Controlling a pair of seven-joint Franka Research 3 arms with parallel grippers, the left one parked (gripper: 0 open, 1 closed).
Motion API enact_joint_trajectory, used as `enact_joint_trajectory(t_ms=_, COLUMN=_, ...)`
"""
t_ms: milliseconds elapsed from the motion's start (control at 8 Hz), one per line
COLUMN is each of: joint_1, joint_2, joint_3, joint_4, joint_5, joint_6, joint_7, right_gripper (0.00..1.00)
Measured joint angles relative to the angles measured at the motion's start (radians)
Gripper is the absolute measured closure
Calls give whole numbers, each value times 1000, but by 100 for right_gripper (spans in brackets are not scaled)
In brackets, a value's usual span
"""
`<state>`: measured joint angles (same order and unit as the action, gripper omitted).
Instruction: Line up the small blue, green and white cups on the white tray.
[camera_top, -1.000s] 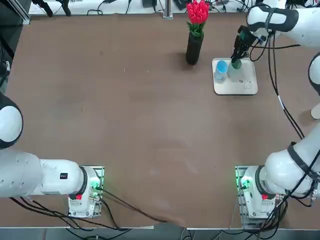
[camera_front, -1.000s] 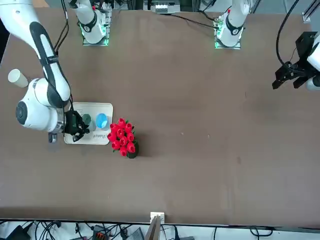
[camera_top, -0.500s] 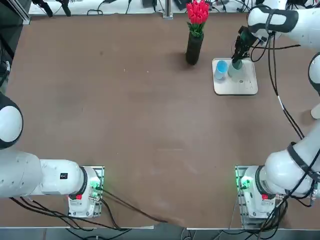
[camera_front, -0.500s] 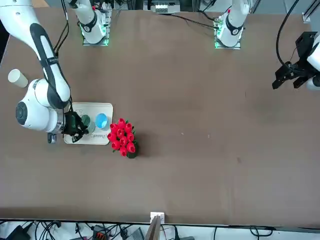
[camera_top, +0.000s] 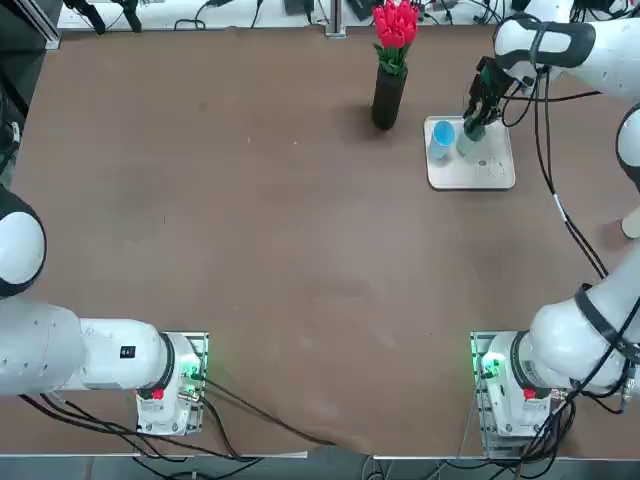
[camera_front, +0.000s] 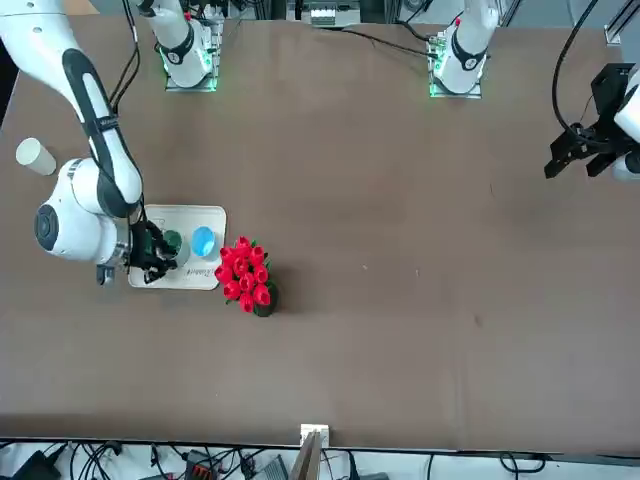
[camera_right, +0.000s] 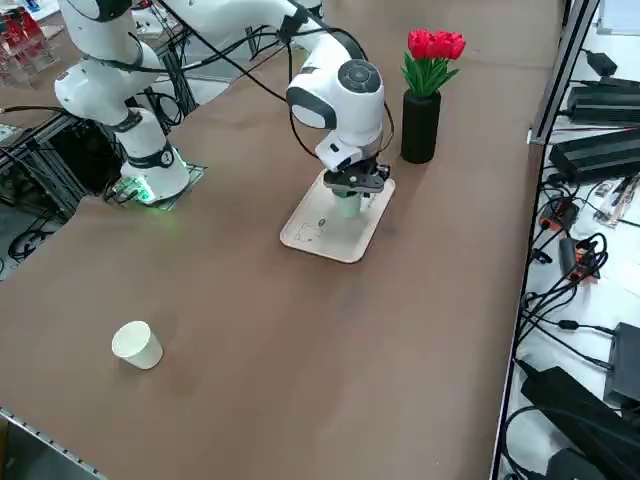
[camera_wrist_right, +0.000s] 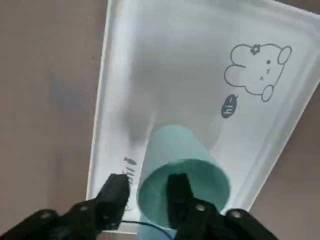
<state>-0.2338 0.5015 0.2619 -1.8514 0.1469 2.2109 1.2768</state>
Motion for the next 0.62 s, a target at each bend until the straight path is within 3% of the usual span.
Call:
enact_joint_trajectory(t_ms=250, joint_1=-1, joint_2=-47, joint_3=-2, joint_4=25, joint_5=-17, joint_6=-26, joint_7=8, right_gripper=13)
enact_joint_trajectory(t_ms=375, joint_1=-5, joint_2=-95, joint_3=-9, joint_4=39, joint_5=-30, joint_6=-76, joint_7=16, right_gripper=0)
enact_joint_trajectory(t_ms=625, joint_1=-40, joint_2=-188, joint_3=-61, joint_4=66, joint_5=-98, joint_6=-268, joint_7=13, right_gripper=0)
